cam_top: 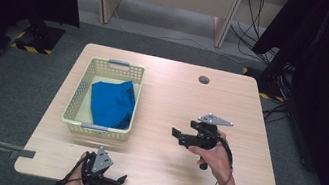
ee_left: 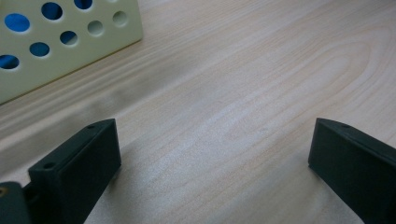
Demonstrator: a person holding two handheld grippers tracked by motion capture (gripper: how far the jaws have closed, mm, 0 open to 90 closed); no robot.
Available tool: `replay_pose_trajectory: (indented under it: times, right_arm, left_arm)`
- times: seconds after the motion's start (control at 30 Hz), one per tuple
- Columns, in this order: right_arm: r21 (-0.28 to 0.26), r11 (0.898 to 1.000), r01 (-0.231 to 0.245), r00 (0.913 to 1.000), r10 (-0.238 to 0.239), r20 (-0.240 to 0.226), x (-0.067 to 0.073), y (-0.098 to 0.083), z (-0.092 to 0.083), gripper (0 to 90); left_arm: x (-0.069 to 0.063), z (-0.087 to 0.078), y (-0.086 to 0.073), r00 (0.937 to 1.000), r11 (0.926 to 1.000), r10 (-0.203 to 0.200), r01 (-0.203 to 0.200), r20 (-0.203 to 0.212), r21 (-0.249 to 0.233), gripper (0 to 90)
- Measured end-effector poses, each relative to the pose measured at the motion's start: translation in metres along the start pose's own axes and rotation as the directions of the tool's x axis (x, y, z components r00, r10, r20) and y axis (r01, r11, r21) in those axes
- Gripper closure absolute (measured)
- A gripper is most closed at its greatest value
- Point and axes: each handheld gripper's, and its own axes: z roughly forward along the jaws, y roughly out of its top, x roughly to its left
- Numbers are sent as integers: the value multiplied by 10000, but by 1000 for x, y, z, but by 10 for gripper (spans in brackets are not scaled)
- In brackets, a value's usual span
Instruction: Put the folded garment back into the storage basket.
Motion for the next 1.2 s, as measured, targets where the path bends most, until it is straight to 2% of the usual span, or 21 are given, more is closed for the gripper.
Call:
replay_pose_trajectory:
  times: [0.4, 1.2]
  right_arm:
    - [9, 10000, 4, 10000, -4, 79, -2, -11, -6, 139]
    - [428, 9991, 21, 9990, -40, 435, -11, -37, -15, 138]
  left_arm:
    - [0, 0, 0, 10000, 10000, 1, -1, -3, -5, 13]
    - [0, 0, 0, 10000, 10000, 6, -6, 3, -5, 12]
